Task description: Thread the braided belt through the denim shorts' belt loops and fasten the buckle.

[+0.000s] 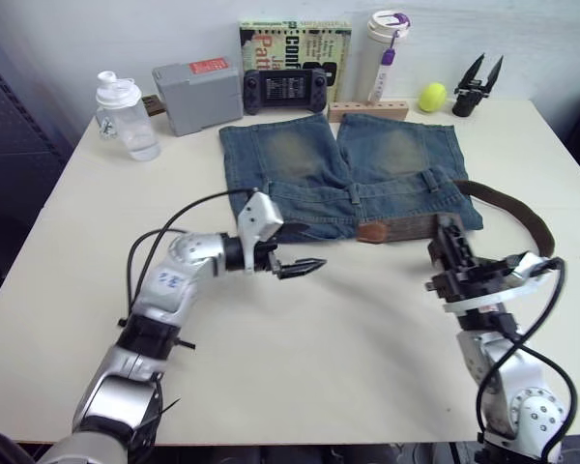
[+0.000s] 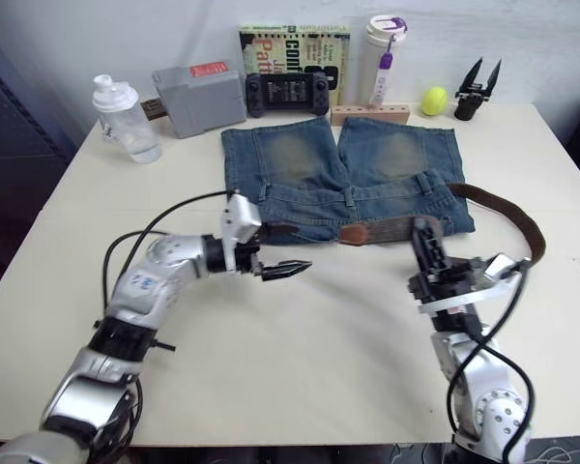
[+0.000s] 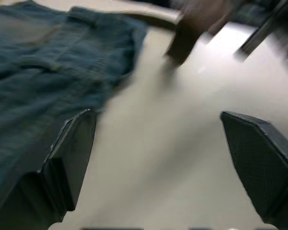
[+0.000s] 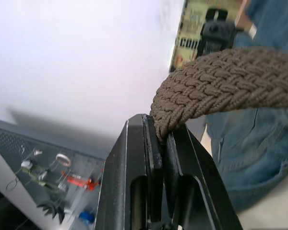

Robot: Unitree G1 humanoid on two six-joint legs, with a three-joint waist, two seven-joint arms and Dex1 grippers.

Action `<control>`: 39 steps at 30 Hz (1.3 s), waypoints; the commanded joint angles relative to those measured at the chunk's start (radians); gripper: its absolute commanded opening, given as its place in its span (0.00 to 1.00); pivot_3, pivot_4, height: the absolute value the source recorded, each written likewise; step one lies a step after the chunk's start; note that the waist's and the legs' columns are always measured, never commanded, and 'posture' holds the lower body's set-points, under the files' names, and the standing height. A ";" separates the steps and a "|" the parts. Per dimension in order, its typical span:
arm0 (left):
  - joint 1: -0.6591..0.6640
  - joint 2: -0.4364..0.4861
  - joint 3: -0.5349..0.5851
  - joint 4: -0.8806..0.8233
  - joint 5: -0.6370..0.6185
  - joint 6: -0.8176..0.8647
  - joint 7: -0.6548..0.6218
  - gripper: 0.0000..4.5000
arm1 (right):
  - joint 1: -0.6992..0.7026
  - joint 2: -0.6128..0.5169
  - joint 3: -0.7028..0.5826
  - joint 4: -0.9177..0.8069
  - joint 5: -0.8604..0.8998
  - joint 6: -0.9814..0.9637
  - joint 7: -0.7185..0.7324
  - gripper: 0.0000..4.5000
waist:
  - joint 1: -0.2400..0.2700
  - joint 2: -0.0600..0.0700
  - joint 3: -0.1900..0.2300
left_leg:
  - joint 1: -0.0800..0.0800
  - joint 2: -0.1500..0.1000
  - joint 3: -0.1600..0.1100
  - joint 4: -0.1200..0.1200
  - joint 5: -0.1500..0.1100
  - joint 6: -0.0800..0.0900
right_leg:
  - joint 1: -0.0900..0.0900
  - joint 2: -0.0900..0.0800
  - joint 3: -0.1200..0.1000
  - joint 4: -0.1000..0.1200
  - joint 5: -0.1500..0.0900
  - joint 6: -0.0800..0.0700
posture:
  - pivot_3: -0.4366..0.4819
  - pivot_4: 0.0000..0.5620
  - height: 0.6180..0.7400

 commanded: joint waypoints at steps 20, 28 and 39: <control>-0.370 -0.147 -0.205 0.895 0.602 -0.595 0.502 0.19 | 0.021 -0.015 -0.077 -0.102 0.078 -0.055 0.010 0.00 | -0.005 -0.001 0.000 | 0.001 0.001 0.006 -0.001 0.000 0.003 | -0.002 -0.001 0.001 0.000 0.001 0.003 | 0.48 0.27 0.92; -0.148 0.035 -0.083 0.498 0.458 -0.644 0.372 0.06 | 0.028 -0.016 -0.079 -0.112 0.070 -0.059 0.009 0.00 | -0.012 -0.001 0.000 | 0.001 0.002 0.008 -0.002 0.000 0.003 | -0.003 -0.001 0.001 0.000 0.001 0.002 | 0.48 0.27 0.92; 0.653 0.418 0.185 -0.451 0.089 -0.556 0.128 0.06 | -0.006 -0.102 -0.116 -0.109 0.087 -0.057 -0.026 0.00 | -0.058 0.000 0.000 | 0.002 0.005 0.009 -0.009 -0.001 0.003 | -0.014 -0.004 0.001 0.005 0.000 -0.001 | 0.48 0.27 0.92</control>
